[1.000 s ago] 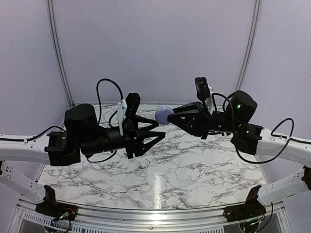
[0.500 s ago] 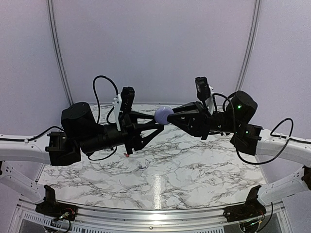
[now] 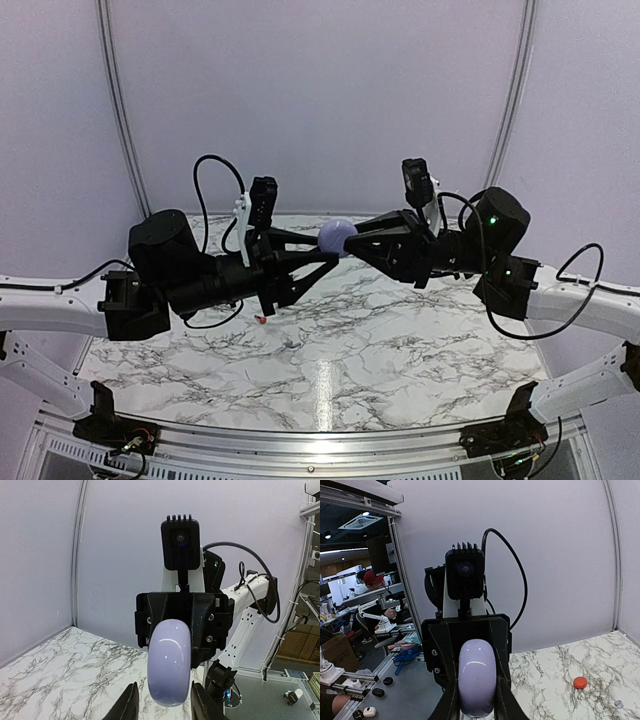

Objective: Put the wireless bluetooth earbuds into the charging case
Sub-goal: Pass from the right arm to the left

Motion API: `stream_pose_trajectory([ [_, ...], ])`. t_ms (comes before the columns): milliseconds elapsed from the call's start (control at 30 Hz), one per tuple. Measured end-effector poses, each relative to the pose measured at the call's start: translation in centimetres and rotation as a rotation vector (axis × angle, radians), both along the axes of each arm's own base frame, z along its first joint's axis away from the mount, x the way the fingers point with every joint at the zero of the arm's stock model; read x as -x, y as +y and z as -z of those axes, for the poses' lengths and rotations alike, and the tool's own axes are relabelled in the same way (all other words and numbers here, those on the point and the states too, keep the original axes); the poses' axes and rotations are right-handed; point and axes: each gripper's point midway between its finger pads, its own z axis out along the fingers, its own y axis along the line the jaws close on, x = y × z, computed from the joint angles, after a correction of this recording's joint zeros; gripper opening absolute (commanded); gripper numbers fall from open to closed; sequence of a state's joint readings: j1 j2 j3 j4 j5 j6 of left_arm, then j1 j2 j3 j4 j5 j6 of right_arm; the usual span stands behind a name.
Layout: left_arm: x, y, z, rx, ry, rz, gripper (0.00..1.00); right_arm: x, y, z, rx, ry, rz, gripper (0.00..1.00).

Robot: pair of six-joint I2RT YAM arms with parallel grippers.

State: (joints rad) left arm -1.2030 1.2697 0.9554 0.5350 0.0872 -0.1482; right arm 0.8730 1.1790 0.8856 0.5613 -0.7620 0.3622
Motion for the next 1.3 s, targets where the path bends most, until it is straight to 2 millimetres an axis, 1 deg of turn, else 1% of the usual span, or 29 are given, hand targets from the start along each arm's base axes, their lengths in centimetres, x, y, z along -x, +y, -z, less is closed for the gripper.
stream_pose_trajectory([
  [233, 0.0, -0.2, 0.2, -0.001, 0.009, 0.008, 0.38, 0.0, 0.0, 0.0, 0.000, 0.000, -0.001, 0.15],
  [300, -0.1, -0.2, 0.1, 0.004, 0.009, 0.008, 0.43, 0.0, 0.0, 0.0, 0.000, 0.000, -0.001, 0.16],
  [367, -0.1, -0.1, 0.0, 0.009, 0.011, 0.006, 0.44, 0.1, 0.0, 0.0, 0.001, -0.001, -0.003, 0.15],
  [500, -0.1, -0.1, -0.1, 0.017, 0.017, 0.011, 0.39, 0.1, 0.0, 0.0, 0.001, -0.001, -0.004, 0.15],
  [667, -0.1, -0.1, -0.1, 0.017, 0.016, 0.014, 0.31, 0.1, 0.0, 0.0, 0.001, -0.001, -0.006, 0.16],
  [700, -0.1, -0.1, -0.1, 0.018, 0.018, 0.013, 0.29, 0.1, 0.0, 0.0, 0.002, -0.002, -0.006, 0.18],
  [767, 0.0, -0.2, -0.1, 0.017, 0.015, 0.020, 0.27, 0.1, 0.0, 0.0, 0.002, -0.001, -0.007, 0.28],
  [900, 0.0, 0.0, 0.1, 0.012, 0.010, 0.025, 0.22, 0.2, 0.1, 0.3, 0.012, 0.000, -0.009, 0.51],
  [933, -0.1, 0.1, 0.4, 0.007, 0.009, 0.027, 0.21, 0.2, 0.1, 0.4, 0.017, 0.005, -0.012, 0.54],
  [1133, -0.3, 0.9, 1.8, -0.025, 0.018, 0.038, 0.18, 0.1, 0.4, 2.2, 0.087, 0.015, -0.010, 0.60],
  [1200, -0.2, 1.1, 2.2, -0.040, 0.023, 0.050, 0.17, 0.0, 0.5, 3.1, 0.123, 0.026, -0.008, 0.60],
  [1300, 0.1, 1.2, 3.0, -0.077, 0.025, 0.070, 0.17, 0.0, 0.6, 3.6, 0.165, 0.037, -0.007, 0.60],
])
